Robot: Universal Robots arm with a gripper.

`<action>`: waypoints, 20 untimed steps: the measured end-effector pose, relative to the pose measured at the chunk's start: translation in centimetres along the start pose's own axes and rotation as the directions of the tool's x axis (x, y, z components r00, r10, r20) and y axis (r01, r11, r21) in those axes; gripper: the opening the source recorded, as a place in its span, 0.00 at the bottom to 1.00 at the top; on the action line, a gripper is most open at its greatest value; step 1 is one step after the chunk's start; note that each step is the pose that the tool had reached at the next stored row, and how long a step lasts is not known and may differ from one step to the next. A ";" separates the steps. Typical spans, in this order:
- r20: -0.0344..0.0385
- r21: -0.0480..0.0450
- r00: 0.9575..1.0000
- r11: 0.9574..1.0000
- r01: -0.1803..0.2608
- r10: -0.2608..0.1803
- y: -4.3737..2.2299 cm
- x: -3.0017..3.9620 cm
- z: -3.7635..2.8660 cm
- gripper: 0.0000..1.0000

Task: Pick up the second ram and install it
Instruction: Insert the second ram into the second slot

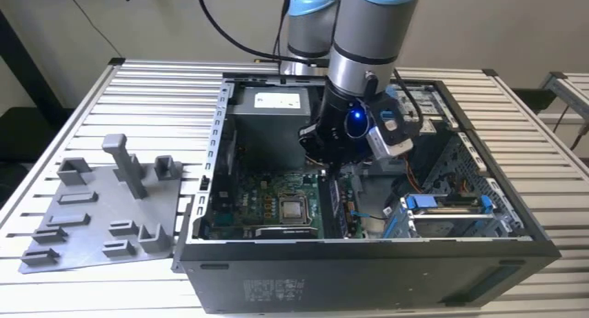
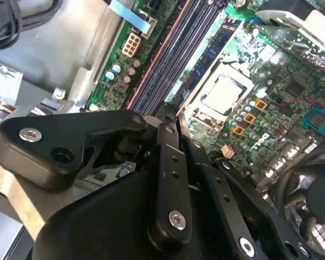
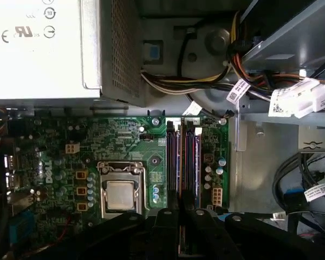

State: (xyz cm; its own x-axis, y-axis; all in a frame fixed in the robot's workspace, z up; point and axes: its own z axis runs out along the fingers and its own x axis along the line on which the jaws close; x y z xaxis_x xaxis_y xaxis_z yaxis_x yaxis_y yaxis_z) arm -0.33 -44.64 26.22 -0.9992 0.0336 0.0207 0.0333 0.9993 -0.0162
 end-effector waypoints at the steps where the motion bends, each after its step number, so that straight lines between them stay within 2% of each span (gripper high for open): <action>1: 0.000 0.000 1.000 1.000 0.000 0.000 -0.05 -0.01 0.17 0.14; 10: 0.000 0.000 1.000 1.000 -0.002 0.002 -0.49 -0.04 1.81 0.14; 14: 0.000 0.000 1.000 1.000 -0.019 0.019 -0.74 -0.02 2.50 0.14; 20: -0.001 0.000 1.000 1.000 -0.029 0.029 -0.82 -0.02 2.75 0.14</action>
State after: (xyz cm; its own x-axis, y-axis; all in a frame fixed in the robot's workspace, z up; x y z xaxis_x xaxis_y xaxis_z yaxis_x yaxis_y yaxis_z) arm -0.39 -45.50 23.49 -0.9978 0.0625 0.0207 0.0622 0.9979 -0.0163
